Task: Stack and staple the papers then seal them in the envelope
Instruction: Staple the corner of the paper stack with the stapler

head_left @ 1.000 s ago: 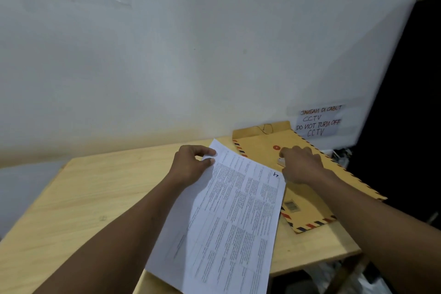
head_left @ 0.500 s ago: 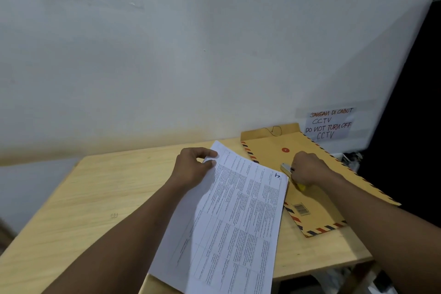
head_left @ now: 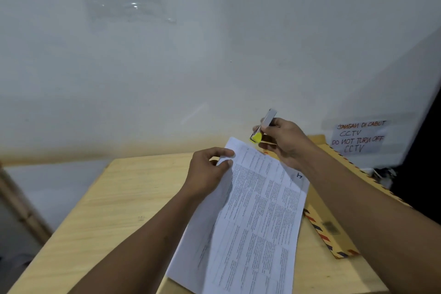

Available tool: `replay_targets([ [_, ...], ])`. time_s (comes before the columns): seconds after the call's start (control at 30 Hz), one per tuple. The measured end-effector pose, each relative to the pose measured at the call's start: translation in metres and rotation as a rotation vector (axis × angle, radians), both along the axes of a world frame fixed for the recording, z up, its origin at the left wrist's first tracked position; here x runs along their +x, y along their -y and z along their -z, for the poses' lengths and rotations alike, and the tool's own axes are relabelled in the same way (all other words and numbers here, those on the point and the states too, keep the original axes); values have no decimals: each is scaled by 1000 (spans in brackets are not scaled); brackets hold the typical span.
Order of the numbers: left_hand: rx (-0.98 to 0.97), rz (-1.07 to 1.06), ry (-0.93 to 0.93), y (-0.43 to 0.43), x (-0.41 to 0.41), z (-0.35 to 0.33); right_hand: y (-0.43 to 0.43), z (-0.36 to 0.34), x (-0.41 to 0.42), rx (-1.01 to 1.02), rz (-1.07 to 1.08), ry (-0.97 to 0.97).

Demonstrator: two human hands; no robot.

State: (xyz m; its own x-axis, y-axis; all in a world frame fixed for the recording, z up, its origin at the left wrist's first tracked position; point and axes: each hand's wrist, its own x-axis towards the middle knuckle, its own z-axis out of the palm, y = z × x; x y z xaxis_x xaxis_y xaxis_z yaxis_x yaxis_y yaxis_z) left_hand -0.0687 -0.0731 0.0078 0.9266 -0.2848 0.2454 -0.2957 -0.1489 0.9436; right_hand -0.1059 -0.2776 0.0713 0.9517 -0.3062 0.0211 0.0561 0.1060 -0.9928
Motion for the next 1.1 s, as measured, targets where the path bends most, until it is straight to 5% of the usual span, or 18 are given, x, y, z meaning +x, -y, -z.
replay_targets([
  [0.23, -68, -41, -14, -13, -2, -5, -27, -7, 17, -163, -73, 71],
  [1.1, -99, -107, -4, -27, -3, -9, -54, -2, 35, -201, -179, 128],
])
